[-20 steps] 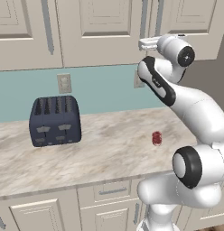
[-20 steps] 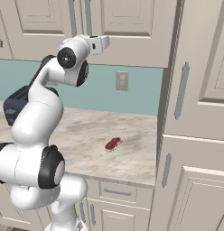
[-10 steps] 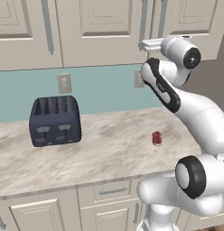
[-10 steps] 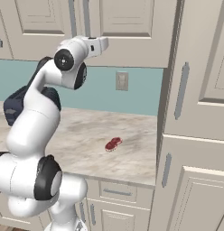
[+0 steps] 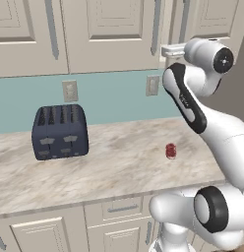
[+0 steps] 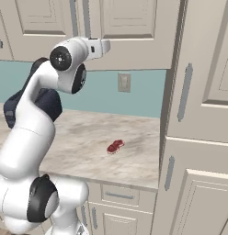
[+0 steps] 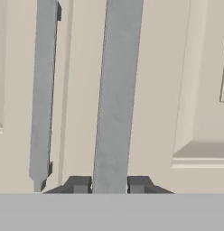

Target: Retrieve the tupperware from the cabinet, then place the raw meat into the tupperware to avoid contamination.

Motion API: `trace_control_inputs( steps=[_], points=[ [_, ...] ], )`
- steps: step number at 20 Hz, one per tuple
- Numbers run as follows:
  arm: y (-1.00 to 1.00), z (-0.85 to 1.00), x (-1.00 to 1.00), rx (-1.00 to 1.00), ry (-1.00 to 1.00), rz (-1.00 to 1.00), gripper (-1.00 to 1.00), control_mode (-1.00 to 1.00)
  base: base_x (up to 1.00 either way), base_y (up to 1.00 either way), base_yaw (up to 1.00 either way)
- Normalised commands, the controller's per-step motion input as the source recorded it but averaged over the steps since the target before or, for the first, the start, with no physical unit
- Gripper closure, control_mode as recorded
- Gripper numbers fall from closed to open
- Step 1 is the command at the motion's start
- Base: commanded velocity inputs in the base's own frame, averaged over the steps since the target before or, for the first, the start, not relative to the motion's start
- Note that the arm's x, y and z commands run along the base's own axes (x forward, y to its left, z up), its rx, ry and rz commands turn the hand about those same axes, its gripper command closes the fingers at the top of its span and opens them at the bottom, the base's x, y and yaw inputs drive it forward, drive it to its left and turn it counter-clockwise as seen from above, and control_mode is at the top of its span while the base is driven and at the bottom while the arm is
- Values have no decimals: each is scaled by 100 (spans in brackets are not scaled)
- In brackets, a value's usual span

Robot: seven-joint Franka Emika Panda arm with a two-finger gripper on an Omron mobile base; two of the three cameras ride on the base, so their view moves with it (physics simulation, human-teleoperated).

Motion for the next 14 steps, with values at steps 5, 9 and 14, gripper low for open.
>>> trace_control_inputs(
  steps=[5, 9, 14],
  points=[
    [-28, 0, -50, 0, 9, -2, 100, -100, 0, 0, 0],
    [-35, 0, -51, 0, 7, -3, 100, -100, 0, 0, 0],
    [-41, -3, -51, 0, 6, -2, 100, -100, 0, 0, 0]
  ],
)
